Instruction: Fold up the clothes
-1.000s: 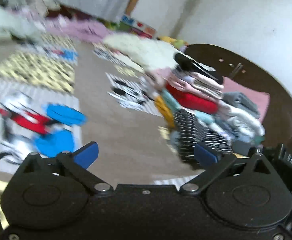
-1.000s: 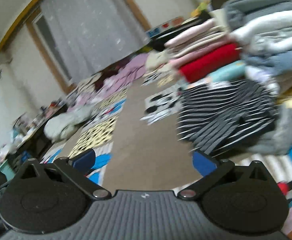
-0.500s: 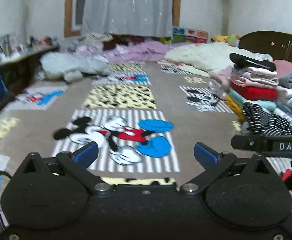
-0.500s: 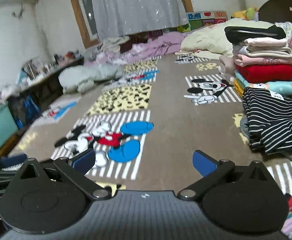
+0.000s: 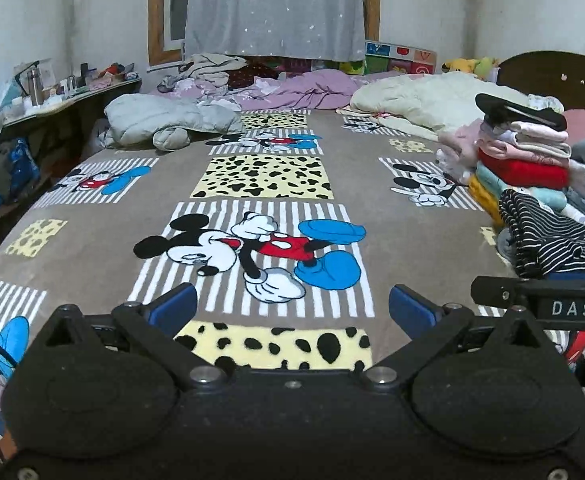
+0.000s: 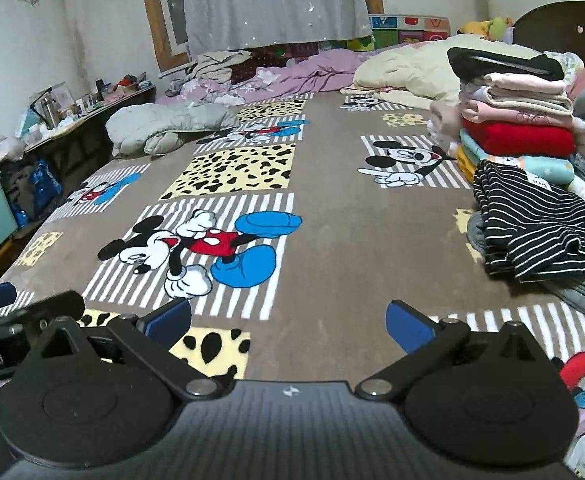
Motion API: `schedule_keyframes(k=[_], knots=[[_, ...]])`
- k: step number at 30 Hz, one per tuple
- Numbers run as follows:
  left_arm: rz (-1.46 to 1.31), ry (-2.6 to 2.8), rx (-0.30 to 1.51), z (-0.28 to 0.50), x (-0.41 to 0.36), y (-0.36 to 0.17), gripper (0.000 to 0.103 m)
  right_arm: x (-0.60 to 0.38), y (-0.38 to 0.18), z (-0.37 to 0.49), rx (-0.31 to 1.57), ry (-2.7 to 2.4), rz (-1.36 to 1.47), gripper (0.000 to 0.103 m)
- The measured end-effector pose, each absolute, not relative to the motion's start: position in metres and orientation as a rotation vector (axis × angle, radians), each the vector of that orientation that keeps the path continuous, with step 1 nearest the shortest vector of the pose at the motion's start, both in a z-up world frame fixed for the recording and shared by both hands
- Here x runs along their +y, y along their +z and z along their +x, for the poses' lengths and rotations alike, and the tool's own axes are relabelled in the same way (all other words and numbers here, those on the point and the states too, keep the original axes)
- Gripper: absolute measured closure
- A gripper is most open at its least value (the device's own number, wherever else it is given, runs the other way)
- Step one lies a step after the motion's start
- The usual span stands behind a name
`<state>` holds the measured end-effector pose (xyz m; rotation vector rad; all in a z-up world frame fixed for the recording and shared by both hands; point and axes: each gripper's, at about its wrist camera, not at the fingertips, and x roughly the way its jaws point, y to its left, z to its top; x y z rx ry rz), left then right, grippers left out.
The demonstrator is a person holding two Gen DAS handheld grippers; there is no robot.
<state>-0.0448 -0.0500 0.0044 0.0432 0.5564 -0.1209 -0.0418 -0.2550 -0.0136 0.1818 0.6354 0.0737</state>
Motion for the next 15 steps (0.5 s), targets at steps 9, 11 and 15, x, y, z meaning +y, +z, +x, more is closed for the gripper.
schedule_keyframes(k=[9, 11, 15], knots=[[0.028, -0.122, 0.578, -0.044, -0.053, -0.004, 0.000, -0.264, -0.013, -0.049, 0.637, 0.047, 0.177, 0.000], [0.026, -0.118, 0.577, -0.044, -0.053, -0.005, 0.000, -0.263, -0.014, -0.048, 0.645, 0.040, 0.168, 0.000], [0.023, -0.114, 0.582, -0.042, -0.053, -0.008, 0.000, -0.255, -0.016, -0.046, 0.655, 0.048, 0.138, 0.000]])
